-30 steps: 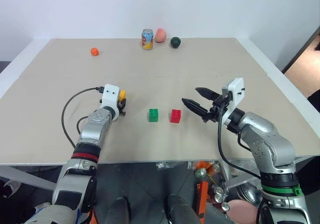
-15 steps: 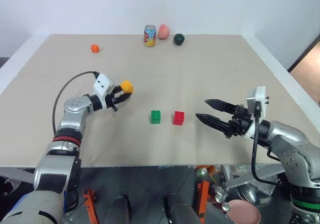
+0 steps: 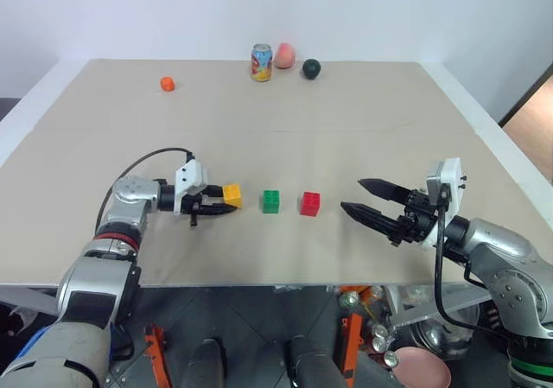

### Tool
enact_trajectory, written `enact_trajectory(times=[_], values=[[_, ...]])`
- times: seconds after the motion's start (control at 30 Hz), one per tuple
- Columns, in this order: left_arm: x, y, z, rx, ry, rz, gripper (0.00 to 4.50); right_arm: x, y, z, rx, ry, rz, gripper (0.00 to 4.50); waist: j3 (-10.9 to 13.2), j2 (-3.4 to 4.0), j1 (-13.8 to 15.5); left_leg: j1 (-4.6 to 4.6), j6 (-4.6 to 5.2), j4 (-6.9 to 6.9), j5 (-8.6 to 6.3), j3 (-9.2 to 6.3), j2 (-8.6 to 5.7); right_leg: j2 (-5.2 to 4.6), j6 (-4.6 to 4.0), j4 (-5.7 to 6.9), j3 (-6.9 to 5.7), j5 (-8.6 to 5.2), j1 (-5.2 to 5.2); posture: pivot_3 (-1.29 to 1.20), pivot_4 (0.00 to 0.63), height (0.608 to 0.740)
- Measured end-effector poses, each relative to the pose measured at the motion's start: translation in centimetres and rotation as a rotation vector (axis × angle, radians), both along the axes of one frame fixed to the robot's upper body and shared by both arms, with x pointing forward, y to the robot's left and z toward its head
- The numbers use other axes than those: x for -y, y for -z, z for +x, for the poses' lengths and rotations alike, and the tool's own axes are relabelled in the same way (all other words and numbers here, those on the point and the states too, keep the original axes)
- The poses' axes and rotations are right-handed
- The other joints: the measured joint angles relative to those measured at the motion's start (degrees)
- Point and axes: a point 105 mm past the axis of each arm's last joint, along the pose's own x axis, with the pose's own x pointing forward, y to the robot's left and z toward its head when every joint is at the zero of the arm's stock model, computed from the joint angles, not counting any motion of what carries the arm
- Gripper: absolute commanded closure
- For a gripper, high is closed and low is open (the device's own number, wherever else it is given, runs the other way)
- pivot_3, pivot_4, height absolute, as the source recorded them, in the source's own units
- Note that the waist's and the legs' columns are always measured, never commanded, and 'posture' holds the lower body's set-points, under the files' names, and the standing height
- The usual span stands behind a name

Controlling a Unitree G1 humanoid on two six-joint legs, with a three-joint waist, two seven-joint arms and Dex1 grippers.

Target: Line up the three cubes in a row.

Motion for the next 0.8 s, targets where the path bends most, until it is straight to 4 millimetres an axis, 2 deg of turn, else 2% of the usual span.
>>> enact_trajectory(times=[0.17,0.33,0.8], values=[[1.0,0.4,-0.3,-0.04,0.047,-0.005,3.2,0.4,-0.4,-0.4,0.007,0.015,-0.01,0.58,0.0,0.0,-0.08,0.02,0.0,-0.02,0.0,-0.02,0.01,0.02,0.06,0.02,0.0,0.03,-0.02,0.0,0.15,0.74],[0.8,1.3,-0.8,-0.076,0.073,0.047,3.2,1.0,-0.3,-1.1,-0.002,0.046,-0.021,0.58,0.0,0.0,-0.04,0.02,0.0,-0.02,0.0,-0.03,0.01,0.02,0.12,0.05,-0.01,0.07,-0.01,0.0,0.15,0.74],[-0.5,0.7,0.3,-0.043,-0.019,0.104,3.2,1.4,-0.6,-1.9,-0.003,0.066,-0.047,0.58,0.0,0.0,-0.07,0.13,0.04,0.03,0.02,-0.04,0.01,0.02,-0.06,0.06,0.0,0.04,0.09,0.0,0.15,0.74]])
